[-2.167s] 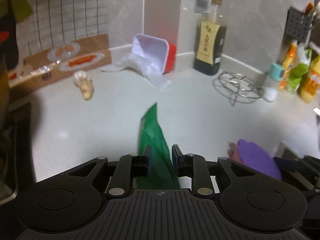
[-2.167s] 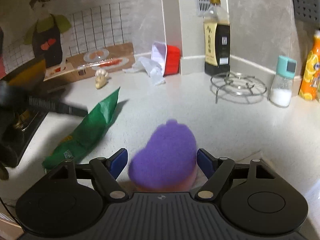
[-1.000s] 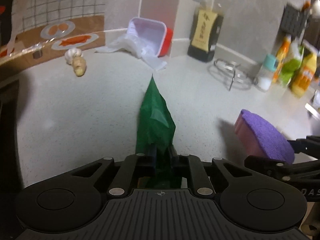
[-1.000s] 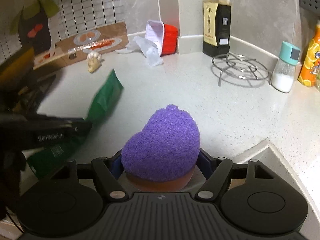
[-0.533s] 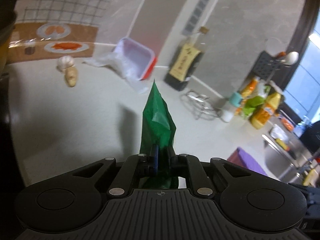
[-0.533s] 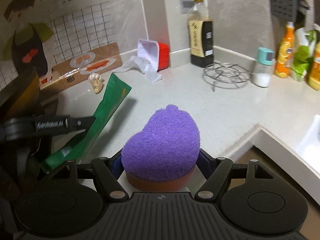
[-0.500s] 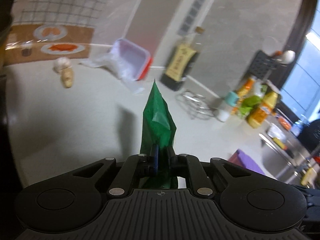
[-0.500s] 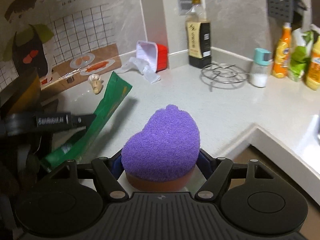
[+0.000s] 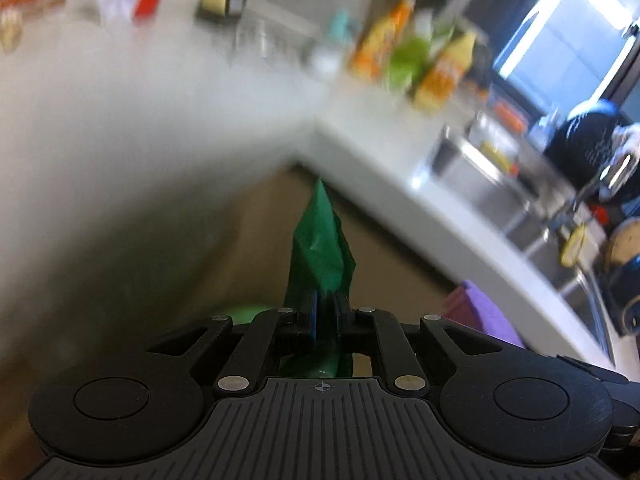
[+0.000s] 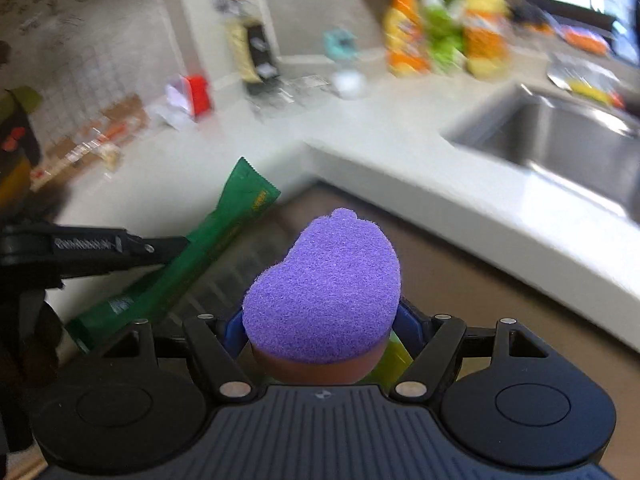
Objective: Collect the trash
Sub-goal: 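Lower both grippers into the green-lined bin and release the wrapper and sponge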
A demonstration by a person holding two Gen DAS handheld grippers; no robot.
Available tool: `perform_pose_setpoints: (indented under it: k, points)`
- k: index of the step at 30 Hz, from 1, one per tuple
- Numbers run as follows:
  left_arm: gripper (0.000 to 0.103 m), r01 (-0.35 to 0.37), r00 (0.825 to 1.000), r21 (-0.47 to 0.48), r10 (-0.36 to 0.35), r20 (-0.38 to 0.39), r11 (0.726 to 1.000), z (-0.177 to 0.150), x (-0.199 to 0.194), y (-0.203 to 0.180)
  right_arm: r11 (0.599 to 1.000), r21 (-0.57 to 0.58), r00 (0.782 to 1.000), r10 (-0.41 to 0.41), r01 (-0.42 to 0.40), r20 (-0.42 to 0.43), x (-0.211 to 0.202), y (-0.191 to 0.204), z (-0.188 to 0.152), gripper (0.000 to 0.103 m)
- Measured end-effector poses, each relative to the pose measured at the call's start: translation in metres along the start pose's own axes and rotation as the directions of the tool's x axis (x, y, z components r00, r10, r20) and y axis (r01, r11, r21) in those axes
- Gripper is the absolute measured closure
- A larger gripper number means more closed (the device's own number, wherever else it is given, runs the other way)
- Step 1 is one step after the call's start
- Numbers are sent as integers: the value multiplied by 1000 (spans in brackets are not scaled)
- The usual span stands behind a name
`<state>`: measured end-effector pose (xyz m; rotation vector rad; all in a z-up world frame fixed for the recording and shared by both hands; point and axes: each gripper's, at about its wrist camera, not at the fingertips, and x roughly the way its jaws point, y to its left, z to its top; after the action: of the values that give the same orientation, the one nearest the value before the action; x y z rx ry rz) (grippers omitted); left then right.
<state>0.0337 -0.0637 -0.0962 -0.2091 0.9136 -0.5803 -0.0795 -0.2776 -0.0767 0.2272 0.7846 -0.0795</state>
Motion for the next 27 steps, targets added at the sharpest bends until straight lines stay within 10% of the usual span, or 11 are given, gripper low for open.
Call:
perform_pose_setpoints:
  k: [5,11,16,27]
  points:
    - [93,-35,978,-197,-7,-207,980,-58,55,19,993,44,988,-102,108,-118,0,-65,-53,30]
    - [96,-172,926,-411,5,-377,895,-127,133,61,985,114,972,-107,133,-209,16,-112,-98,30]
    - [96,-217,938,-433,64,-341,875,-142,172,85,984,130,956,-82,122,-280,46,-121,-133,30]
    - [95,-247,955,-250,192,-226,936,-152,158,94,999,39,919,39,-25,-392,128,-93,-160,30]
